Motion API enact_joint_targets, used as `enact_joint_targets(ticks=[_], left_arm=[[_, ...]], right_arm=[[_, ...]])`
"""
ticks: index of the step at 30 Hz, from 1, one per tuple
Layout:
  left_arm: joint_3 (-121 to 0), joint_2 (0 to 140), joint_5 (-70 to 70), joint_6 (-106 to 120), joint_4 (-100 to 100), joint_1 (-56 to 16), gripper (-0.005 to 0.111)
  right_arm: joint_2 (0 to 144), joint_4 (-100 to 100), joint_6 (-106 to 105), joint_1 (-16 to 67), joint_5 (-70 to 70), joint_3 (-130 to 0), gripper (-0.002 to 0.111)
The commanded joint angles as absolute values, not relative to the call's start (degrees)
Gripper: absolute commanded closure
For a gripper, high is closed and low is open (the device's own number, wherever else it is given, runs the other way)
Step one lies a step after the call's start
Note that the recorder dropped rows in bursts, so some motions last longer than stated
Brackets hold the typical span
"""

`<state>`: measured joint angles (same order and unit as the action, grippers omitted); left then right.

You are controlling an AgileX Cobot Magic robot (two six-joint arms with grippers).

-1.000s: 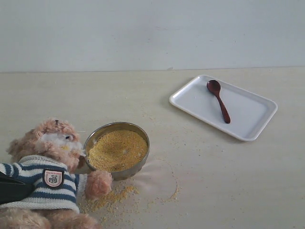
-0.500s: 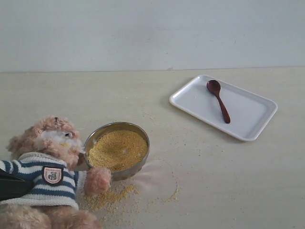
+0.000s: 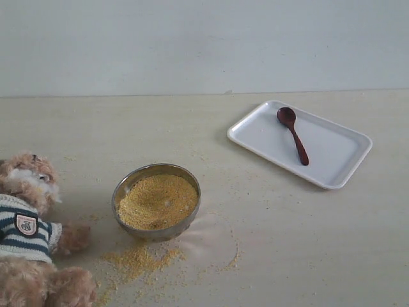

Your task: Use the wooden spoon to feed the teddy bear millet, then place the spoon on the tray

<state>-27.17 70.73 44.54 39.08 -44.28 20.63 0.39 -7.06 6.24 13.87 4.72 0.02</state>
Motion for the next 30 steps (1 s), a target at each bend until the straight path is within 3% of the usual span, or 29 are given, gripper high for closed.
enact_joint_targets(ticks=[1, 11, 30], left_arm=[[-27.72, 74.2, 41.61, 40.99, -45.7, 20.72, 0.102], [-27.72, 87.83, 40.26, 54.25, -56.03, 20.72, 0.102], [-30.08, 86.51, 37.52, 52.33, -50.17, 22.8, 0.101]], right_arm=[[0.0, -7.18, 5.89, 13.7, 4.17, 0.0, 0.108], [0.0, -7.18, 5.89, 13.7, 4.17, 0.0, 0.108], [0.0, -7.18, 5.89, 13.7, 4.17, 0.0, 0.108]])
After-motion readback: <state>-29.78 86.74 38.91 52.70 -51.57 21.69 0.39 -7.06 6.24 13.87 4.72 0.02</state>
